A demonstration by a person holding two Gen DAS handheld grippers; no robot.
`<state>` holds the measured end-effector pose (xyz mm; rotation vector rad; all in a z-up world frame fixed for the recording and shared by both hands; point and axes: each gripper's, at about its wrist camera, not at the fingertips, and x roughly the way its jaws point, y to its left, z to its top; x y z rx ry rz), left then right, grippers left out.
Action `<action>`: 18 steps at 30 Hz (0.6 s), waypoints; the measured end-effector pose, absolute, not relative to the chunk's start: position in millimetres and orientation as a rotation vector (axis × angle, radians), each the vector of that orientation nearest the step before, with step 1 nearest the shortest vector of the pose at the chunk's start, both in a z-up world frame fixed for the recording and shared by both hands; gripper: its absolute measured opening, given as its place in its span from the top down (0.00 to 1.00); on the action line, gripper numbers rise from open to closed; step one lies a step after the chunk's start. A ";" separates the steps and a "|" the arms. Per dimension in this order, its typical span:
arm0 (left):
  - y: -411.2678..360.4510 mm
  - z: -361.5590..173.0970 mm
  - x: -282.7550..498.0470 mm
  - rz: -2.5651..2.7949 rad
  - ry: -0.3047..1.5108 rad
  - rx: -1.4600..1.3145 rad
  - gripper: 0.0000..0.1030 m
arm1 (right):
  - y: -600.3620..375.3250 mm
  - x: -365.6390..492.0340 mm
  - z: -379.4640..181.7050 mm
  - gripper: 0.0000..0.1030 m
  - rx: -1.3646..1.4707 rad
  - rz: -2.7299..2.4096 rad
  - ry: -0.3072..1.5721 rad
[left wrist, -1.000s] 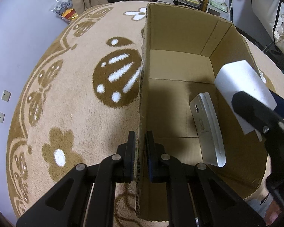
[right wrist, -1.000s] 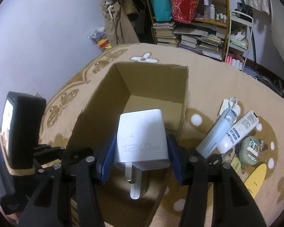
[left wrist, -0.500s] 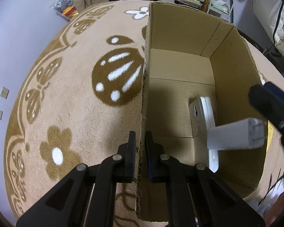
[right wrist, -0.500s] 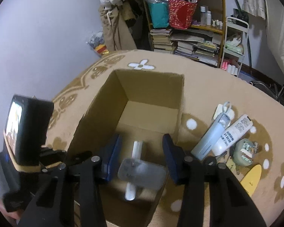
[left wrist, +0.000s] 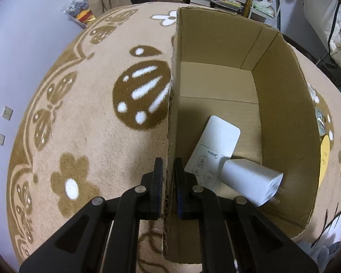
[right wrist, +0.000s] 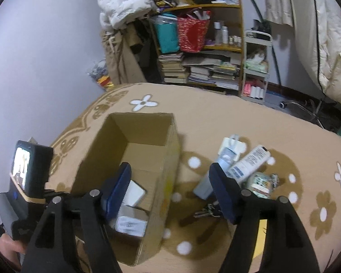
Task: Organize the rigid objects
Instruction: 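Lower the white charger into the box and release it, then move the right gripper to the yellow oval pad and grasp it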
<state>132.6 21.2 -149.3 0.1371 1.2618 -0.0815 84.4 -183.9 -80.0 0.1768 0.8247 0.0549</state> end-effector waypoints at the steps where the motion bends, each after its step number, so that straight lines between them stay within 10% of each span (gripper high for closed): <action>1: 21.4 -149.0 132.7 -0.081 1.261 0.135 0.92 | -187.7 84.1 -81.2 0.16 0.177 0.040 0.828; 18: 23.9 -148.0 132.7 -0.084 1.262 0.122 0.91 | -258.4 79.2 -135.9 0.12 0.251 -0.150 0.949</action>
